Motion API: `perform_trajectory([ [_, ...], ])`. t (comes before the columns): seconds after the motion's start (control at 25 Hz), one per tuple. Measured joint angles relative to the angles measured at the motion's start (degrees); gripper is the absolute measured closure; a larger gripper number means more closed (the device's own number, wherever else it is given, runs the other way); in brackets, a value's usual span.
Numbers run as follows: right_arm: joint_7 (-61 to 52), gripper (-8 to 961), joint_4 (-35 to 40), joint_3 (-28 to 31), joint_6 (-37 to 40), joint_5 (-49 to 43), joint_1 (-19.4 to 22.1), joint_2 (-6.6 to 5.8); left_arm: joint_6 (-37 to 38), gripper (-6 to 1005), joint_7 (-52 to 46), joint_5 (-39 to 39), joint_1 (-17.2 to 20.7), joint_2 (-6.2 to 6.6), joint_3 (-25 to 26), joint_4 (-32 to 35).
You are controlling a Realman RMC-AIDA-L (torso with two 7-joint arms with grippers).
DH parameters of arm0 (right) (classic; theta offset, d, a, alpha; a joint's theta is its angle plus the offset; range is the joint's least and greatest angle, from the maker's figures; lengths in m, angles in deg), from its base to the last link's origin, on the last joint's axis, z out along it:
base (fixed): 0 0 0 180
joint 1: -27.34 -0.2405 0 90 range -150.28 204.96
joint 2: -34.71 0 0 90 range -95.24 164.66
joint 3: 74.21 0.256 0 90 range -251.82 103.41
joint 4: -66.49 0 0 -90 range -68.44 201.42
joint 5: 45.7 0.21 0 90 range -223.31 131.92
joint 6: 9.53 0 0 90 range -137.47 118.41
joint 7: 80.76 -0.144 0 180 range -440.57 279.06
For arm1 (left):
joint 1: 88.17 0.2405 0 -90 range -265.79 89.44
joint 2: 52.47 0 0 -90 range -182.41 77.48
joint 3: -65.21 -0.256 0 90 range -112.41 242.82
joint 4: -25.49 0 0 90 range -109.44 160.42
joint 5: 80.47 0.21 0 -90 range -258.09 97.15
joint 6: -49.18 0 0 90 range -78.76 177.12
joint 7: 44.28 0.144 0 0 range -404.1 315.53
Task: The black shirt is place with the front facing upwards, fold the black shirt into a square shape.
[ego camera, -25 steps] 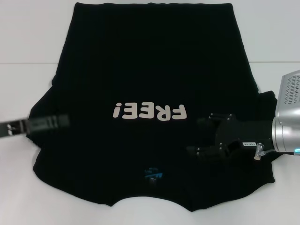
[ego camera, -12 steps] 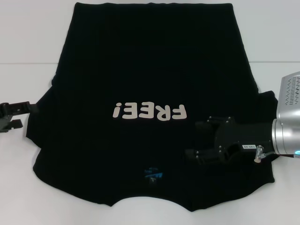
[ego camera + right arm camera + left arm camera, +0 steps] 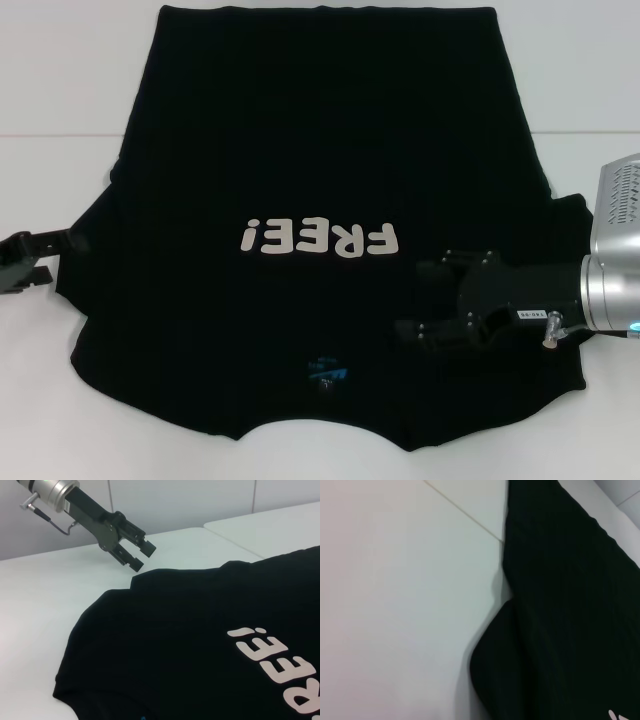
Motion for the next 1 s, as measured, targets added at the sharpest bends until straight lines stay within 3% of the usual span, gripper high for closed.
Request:
perform_trajectory([
  [0.32, -0.07, 24, 0.00, -0.02, 0.61, 0.00, 0.03, -0.05, -1.37, 144, -0.20, 0.45, -0.07, -0.96, -1.41, -0.12],
  [0.72, -0.07, 23, 0.00, -0.01, 1.49, 0.00, 0.03, -0.18, -1.85, 144, -0.60, 0.46, -0.18, -1.15, -2.40, -0.12],
  [1.0, -0.06, 24, 0.00, 0.37, 3.17, 0.32, 0.03, -0.45, -1.99, 353, -0.88, 0.52, -0.30, -0.97, -2.99, -0.21],
])
